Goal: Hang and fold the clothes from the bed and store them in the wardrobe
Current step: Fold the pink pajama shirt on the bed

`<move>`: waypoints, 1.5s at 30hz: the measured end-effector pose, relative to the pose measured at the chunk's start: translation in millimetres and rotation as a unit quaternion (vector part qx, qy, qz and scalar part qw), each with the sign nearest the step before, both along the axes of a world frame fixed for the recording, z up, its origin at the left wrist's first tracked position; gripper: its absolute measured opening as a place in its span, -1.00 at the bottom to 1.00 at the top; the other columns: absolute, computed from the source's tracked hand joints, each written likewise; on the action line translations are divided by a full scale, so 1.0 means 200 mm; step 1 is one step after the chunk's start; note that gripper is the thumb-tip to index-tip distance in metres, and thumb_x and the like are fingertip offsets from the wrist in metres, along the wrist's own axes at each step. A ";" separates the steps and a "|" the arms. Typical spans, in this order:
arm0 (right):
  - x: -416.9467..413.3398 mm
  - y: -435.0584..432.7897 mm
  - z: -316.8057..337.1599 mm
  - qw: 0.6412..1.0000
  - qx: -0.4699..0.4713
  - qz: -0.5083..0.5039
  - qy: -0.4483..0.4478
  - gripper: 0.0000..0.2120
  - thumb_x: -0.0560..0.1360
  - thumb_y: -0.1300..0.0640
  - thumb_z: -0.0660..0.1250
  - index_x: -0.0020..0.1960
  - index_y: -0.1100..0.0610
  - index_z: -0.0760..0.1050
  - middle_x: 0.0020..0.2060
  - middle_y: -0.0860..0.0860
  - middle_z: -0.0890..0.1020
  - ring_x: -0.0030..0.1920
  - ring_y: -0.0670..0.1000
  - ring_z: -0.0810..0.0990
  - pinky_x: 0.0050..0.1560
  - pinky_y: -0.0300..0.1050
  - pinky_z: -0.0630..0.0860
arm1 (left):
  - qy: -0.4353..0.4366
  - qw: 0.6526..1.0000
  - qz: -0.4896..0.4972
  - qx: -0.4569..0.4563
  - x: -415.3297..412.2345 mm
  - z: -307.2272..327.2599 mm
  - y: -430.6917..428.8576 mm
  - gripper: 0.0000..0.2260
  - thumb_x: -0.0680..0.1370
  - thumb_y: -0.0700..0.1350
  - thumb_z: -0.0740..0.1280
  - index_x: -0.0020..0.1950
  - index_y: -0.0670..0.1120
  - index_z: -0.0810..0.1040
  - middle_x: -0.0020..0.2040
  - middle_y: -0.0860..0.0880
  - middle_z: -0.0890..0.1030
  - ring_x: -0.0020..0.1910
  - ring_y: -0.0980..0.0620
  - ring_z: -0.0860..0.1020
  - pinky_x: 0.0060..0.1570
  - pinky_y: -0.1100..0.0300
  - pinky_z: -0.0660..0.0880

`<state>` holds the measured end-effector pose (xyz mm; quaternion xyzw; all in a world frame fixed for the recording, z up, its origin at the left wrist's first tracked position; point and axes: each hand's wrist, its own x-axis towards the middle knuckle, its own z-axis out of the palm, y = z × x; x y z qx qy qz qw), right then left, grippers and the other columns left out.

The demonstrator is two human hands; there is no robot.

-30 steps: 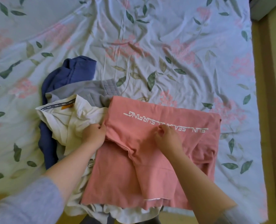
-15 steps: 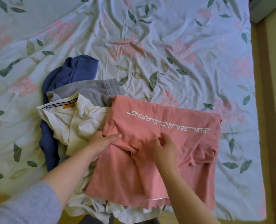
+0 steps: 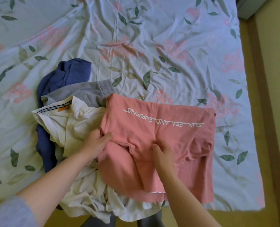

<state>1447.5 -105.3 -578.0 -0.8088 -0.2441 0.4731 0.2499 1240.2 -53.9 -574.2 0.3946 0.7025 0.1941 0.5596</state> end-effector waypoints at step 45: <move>0.70 -0.15 -0.05 0.979 -0.099 -0.021 0.179 -0.69 0.53 -0.05 0.34 0.08 0.19 0.54 -0.11 0.08 0.53 -0.11 0.09 0.55 0.10 0.19 0.60 | 0.176 0.891 -0.415 0.048 0.84 0.08 -0.45 -0.80 0.38 -0.19 0.34 -0.20 0.07 0.37 -0.36 0.07 0.46 -0.32 0.10 0.46 -0.26 0.15 0.42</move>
